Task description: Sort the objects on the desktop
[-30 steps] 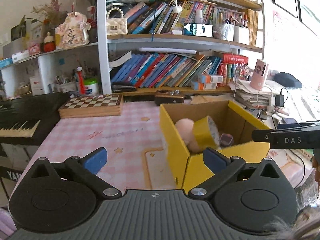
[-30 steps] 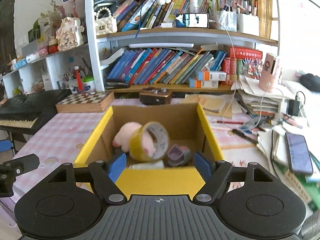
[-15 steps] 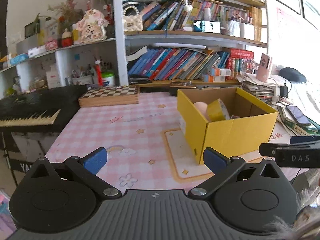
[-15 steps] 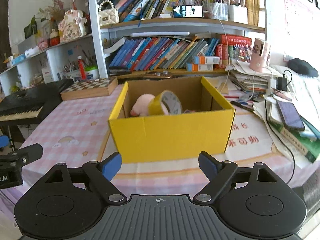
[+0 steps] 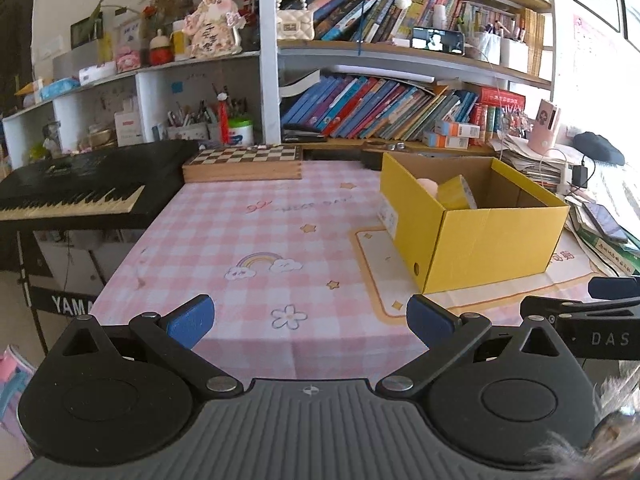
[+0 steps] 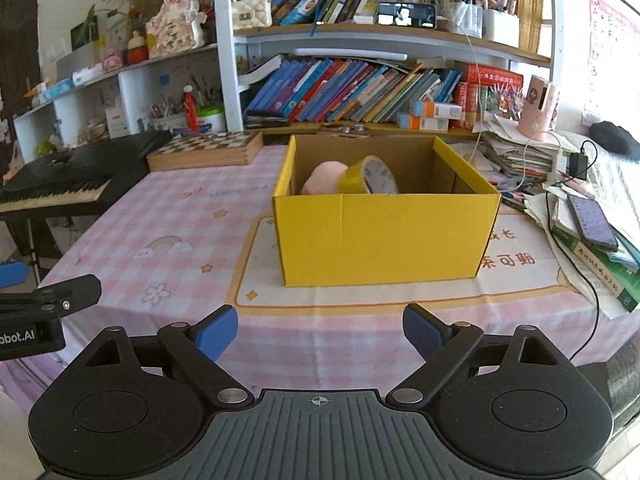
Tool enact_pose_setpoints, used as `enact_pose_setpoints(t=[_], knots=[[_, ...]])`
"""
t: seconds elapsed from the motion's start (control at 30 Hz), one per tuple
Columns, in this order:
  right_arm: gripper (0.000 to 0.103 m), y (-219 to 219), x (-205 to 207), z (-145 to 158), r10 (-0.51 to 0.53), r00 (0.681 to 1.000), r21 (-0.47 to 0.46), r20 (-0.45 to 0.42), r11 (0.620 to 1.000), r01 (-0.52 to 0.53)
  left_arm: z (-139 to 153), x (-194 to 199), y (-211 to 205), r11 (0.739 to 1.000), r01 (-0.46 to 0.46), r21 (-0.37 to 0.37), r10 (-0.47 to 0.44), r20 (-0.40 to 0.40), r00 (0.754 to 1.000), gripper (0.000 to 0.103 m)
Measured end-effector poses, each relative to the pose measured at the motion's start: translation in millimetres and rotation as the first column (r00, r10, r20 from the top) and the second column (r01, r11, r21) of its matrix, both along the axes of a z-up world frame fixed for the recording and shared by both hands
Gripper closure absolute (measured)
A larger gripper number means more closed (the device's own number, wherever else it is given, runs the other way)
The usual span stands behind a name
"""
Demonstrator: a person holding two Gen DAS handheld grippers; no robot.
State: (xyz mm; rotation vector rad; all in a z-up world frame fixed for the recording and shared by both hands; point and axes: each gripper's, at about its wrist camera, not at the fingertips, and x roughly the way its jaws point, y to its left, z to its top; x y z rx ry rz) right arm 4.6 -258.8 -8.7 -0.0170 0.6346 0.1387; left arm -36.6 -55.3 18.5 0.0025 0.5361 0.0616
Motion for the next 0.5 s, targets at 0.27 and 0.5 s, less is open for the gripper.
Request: enact_pose_setpoints(t=[0.27,0.5], knots=[[0.007,5.4,-7.0,-1.6,-0.006,1.000,-0.005,-0.020,1.000,0.006,-4.0,-3.8,10.0,0.999,-0.013,-0.040,0.012,-0.033,0.999,0.000],[0.004,6.6,-10.7,-1.9,-0.016,0.999,-0.010,-0.031,1.000,0.016,-6.0,-6.3,3.5,1.000,-0.001,-0.013,0.000,-0.056,0.998,0.000]])
